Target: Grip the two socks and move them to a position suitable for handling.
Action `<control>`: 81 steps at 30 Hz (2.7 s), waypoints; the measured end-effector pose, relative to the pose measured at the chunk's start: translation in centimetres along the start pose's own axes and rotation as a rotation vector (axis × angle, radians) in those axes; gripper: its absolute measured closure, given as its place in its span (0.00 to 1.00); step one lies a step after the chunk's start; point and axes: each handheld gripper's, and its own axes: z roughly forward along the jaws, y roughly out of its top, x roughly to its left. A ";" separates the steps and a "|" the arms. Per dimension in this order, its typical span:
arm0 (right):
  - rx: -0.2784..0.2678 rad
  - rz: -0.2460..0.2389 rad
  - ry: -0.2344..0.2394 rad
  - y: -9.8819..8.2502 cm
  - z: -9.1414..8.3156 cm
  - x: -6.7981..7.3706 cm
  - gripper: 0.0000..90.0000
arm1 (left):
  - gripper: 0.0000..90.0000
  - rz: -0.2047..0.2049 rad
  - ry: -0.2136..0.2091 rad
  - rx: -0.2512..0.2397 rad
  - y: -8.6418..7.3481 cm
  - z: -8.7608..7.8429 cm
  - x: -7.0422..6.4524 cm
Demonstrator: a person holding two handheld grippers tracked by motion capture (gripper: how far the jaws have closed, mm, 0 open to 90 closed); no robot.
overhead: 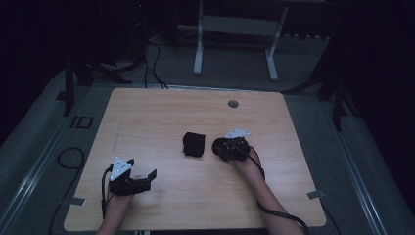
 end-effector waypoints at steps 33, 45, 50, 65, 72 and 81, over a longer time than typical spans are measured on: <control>-0.141 -0.134 0.115 -2.0 -12.2 6.6 0.85 | 0.03 -0.012 0.006 0.011 -0.4 -0.3 0.1; -0.047 -0.103 0.092 -4.9 -9.8 7.6 0.85 | 0.03 -0.001 -0.010 0.023 -0.4 0.1 -0.3; -0.006 -0.095 0.113 -5.5 -8.5 8.2 0.84 | 0.03 -0.003 -0.032 0.024 -0.5 0.1 -0.5; -0.051 -0.051 0.205 -4.4 -10.2 7.9 0.53 | 0.05 0.043 -0.181 0.119 -0.3 0.9 -3.8; -0.133 -0.021 0.154 -2.7 -13.4 5.1 0.48 | 0.18 0.067 -0.372 0.172 0.8 2.9 -7.4; 0.025 -0.004 0.174 -5.2 -9.9 4.9 0.58 | 0.39 0.153 -0.490 0.296 1.9 7.8 -11.7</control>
